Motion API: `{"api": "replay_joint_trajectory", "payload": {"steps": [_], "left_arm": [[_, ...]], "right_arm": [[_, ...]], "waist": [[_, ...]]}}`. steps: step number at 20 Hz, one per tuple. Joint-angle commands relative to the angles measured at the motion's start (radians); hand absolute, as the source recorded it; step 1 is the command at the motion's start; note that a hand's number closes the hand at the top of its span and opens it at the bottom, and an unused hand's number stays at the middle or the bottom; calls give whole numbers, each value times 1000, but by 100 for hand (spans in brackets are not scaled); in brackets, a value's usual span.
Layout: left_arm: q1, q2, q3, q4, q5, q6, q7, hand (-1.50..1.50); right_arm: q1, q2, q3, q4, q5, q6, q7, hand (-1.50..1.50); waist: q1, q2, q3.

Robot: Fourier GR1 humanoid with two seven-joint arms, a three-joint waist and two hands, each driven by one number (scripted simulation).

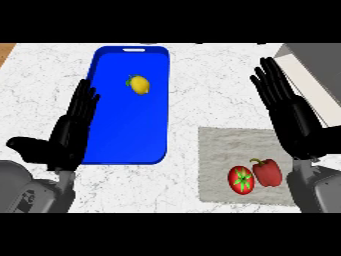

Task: Pick the bell pepper from the placemat and place it in the tiered shelf

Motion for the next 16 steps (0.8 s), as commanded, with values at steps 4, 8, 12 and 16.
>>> {"api": "replay_joint_trajectory", "payload": {"steps": [4,8,12,16], "left_arm": [[-17,80,-8,76,-98,-60,11,0],[7,77,-33,89,-108,-58,-1,0],[29,111,-56,110,-129,-97,-3,0],[-19,97,-41,138,-134,-103,8,0]], "right_arm": [[29,-186,-194,95,-124,243,-99,-150],[98,200,-224,110,-505,138,-85,150],[177,-207,-314,253,176,-70,-275,150],[236,-31,-403,404,53,-63,-631,-150]], "waist": [[-10,10,12],[-31,27,55],[-18,24,13],[-11,15,15]]}}
